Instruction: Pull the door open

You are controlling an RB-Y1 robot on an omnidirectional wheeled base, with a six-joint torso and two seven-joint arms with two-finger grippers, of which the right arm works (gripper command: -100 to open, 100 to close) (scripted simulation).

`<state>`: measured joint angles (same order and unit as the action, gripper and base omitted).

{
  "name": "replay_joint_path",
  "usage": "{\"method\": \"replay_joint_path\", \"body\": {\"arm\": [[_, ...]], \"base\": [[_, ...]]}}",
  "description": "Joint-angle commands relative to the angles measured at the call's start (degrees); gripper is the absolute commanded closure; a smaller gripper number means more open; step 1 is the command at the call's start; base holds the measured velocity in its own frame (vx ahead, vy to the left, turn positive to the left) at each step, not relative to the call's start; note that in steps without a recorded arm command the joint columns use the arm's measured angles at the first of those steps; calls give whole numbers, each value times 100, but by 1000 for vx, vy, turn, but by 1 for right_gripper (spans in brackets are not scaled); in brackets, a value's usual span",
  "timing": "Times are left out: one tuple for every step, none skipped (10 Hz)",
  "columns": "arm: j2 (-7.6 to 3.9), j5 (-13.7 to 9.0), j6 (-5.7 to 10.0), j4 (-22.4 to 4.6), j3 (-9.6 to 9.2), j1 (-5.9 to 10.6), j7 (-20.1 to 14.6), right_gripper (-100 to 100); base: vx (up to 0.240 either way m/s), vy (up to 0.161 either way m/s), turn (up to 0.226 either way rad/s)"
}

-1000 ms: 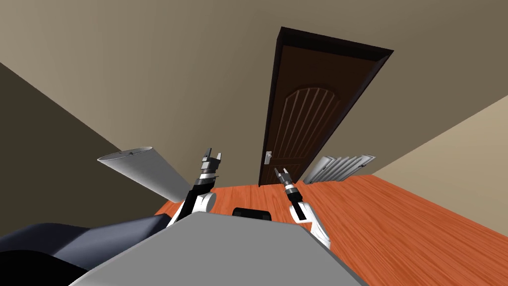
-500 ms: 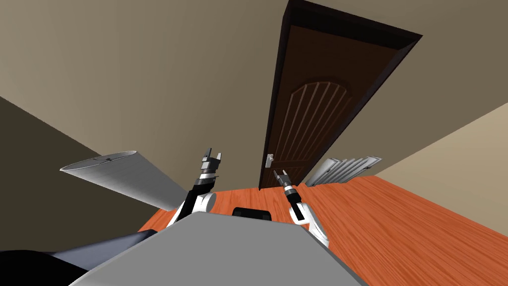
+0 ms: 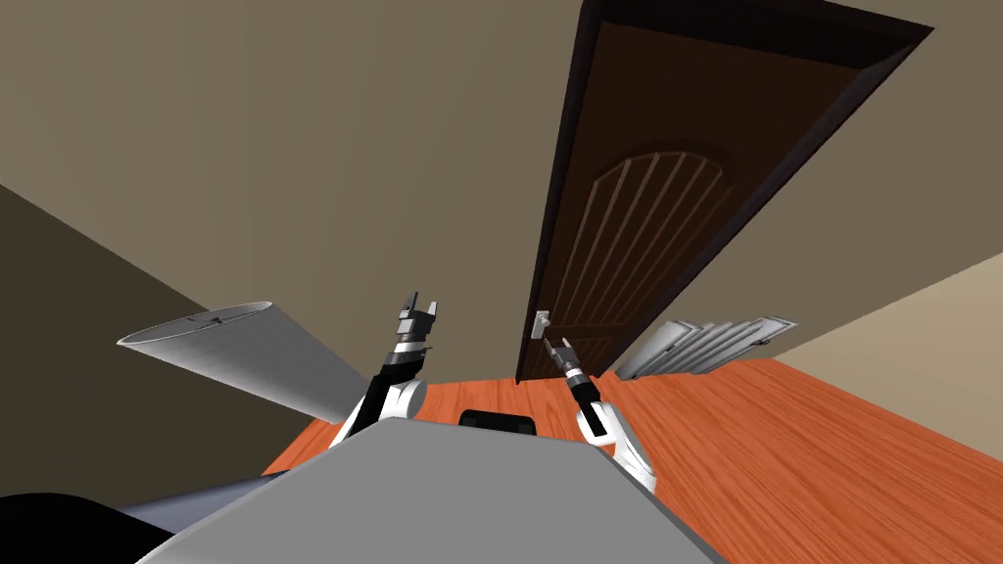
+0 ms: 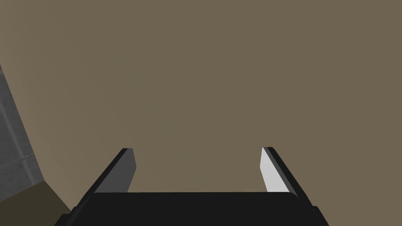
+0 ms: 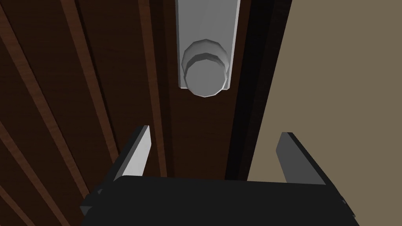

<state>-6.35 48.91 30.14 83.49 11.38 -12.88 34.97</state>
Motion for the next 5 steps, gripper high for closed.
{"method": "replay_joint_path", "body": {"arm": [[-126,-90,65,-134,162,60,-25,-100],[-172,-128,94,-196,229,84,-31,-100],[-219,-166,124,-257,296,108,-38,-100],[-264,-202,153,-317,362,132,-44,-100],[-348,-270,206,-429,483,176,-56,-100]], "base": [[169,143,115],[146,117,108],[136,74,71],[109,38,72],[130,40,122]]}}
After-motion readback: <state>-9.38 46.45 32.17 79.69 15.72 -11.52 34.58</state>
